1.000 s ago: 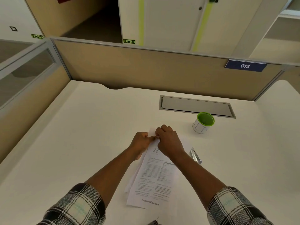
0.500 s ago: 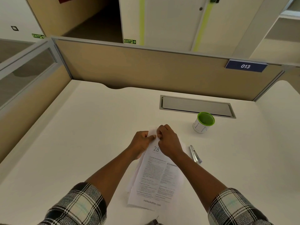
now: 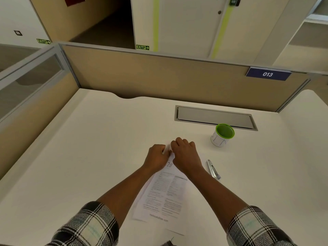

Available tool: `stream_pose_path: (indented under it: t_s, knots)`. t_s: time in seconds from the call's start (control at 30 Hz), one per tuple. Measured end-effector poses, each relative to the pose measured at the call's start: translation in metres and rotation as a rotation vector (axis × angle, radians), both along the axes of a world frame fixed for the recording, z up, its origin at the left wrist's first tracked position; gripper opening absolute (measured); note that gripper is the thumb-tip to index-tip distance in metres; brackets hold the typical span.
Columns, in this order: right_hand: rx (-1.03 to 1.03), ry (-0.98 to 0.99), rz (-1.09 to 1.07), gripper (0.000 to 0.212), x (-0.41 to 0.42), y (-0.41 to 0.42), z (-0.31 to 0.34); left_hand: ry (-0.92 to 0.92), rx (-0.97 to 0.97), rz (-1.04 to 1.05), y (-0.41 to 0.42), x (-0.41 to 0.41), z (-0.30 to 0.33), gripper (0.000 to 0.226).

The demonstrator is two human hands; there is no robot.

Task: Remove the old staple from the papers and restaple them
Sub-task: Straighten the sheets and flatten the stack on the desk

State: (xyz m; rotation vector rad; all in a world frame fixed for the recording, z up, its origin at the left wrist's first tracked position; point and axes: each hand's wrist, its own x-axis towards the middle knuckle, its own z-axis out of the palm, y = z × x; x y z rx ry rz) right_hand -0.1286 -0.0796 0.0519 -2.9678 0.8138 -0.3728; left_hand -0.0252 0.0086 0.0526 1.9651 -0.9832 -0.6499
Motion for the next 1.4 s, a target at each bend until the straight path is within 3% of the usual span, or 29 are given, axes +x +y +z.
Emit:
stream_pose_path:
  t_s: [0.33, 0.6, 1.03, 1.4]
  knots:
    - [0.426, -0.247, -0.049, 0.025, -0.005, -0.002, 0.0, 0.313, -0.004, 0.009, 0.006, 0.005, 0.003, 0.028]
    - [0.664, -0.335, -0.119, 0.025, -0.007, -0.003, -0.006, 0.386, 0.003, 0.023, 0.008, 0.007, 0.003, 0.02]
    - [0.593, -0.329, -0.072, 0.003, -0.02, -0.008, 0.003, 0.539, -0.004, 0.079, 0.011, 0.008, -0.002, 0.018]
    - [0.35, -0.155, 0.023, 0.01, -0.023, -0.009, 0.006, 0.658, -0.01, 0.1, 0.015, 0.005, 0.002, 0.025]
